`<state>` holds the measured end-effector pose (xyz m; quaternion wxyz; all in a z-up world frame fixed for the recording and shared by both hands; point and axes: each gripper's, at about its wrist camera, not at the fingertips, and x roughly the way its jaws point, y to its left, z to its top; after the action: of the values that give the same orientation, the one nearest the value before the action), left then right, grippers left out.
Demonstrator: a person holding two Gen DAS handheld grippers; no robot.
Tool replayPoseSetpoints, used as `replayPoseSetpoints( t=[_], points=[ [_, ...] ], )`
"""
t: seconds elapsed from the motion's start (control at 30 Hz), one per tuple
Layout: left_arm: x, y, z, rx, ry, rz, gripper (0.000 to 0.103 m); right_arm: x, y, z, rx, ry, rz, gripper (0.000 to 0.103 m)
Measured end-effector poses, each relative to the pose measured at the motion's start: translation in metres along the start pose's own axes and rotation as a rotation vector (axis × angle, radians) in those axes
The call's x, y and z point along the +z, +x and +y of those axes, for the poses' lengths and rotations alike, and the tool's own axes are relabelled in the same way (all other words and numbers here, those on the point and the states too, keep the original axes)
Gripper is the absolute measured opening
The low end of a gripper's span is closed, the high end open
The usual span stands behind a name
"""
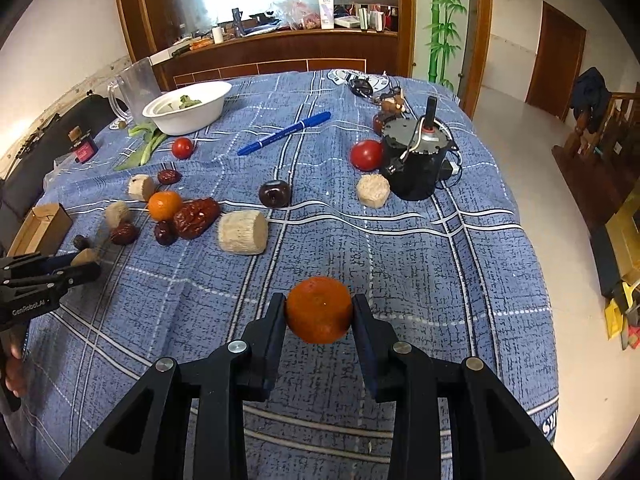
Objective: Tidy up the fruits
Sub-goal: 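Close the left tool on the beige cube while the right tool holds its orange, then carry the orange and the beige cube over the cardboard tray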
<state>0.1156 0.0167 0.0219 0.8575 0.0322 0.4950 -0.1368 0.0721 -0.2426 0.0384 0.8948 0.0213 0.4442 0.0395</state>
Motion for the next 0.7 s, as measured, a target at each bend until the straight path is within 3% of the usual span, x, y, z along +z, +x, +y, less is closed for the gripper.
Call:
replayPoseSetpoints(
  t=[0.37, 0.7],
  points=[
    [-0.044, -0.053, -0.007, -0.083, -0.037, -0.032, 0.033, -0.019, -0.034, 0.023, -0.011, -0.007, -0.017, 0.035],
    [-0.068, -0.093, 0.026, -0.049, -0.096, -0.081, 0.033, -0.038, -0.040, 0.077, 0.033, -0.057, -0.001, 0.035]
  ],
)
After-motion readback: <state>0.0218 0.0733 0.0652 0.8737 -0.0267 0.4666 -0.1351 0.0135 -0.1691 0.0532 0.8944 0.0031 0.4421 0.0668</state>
